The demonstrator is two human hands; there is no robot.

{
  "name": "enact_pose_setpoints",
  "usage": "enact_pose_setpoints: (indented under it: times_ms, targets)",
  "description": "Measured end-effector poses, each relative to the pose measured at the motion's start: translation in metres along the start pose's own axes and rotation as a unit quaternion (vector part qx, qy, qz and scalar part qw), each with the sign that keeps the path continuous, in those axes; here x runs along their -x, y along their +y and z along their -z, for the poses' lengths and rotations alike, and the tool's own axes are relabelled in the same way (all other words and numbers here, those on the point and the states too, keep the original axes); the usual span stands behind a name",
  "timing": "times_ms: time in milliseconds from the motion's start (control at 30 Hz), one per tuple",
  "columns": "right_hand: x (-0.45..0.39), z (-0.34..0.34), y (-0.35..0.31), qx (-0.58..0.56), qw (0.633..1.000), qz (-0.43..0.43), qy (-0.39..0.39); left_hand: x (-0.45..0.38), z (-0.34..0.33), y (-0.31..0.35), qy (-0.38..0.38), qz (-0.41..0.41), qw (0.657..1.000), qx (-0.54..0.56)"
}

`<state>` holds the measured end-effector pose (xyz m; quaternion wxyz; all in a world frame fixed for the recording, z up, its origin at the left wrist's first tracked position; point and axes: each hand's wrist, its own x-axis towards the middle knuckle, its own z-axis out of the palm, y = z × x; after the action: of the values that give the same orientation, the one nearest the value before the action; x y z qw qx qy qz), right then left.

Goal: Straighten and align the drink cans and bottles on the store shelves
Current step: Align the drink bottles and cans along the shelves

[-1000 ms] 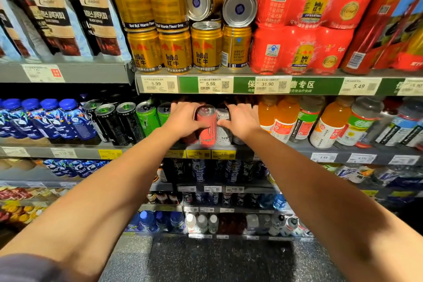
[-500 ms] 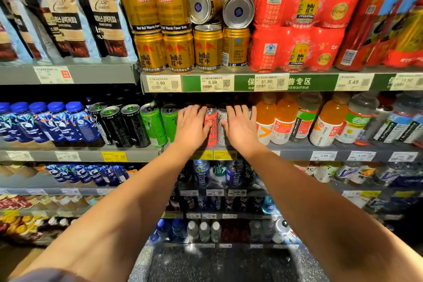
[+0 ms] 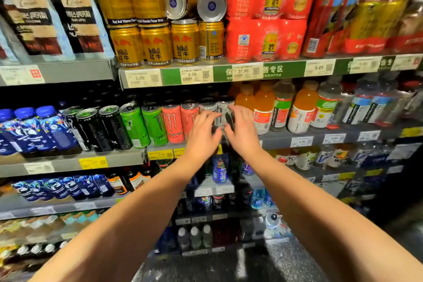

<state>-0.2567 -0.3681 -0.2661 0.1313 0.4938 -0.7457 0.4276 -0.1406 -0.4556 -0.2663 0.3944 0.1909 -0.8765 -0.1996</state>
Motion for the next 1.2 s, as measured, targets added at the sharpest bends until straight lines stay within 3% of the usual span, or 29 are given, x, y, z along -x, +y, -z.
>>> enact_pose_setpoints:
  times_ms: [133,367,533,767,900,967,1067,1200]
  targets:
    - [0.005,0.033,0.022,-0.037,0.995,-0.087,0.013,-0.005,-0.026,0.030,-0.046,0.051,0.996,0.054]
    - [-0.012,0.083,0.086,-0.095,0.977,-0.190,0.010,-0.025,-0.088,0.075,-0.032,0.158,0.981,0.106]
    - [-0.027,0.103,0.121,-0.119,0.974,-0.193,-0.015,-0.036,-0.118,0.105,-0.010,0.172,0.982,0.072]
    - [-0.032,0.115,0.141,-0.115,0.969,-0.206,-0.075,-0.052,-0.136,0.126,0.018,0.272,0.960,0.064]
    - [-0.031,0.114,0.145,-0.118,0.965,-0.213,-0.093,-0.052,-0.139,0.130,0.018,0.275,0.958,0.075]
    - [-0.032,0.114,0.146,-0.111,0.967,-0.215,-0.075,-0.053,-0.140,0.132,0.021,0.265,0.961,0.075]
    - [-0.028,0.122,0.148,-0.068,0.975,-0.213,0.016,-0.057,-0.145,0.135,0.033,0.230,0.969,0.084]
    - [-0.022,0.129,0.159,-0.033,0.966,-0.235,0.104,-0.069,-0.155,0.149,0.005,0.255,0.955,0.149]
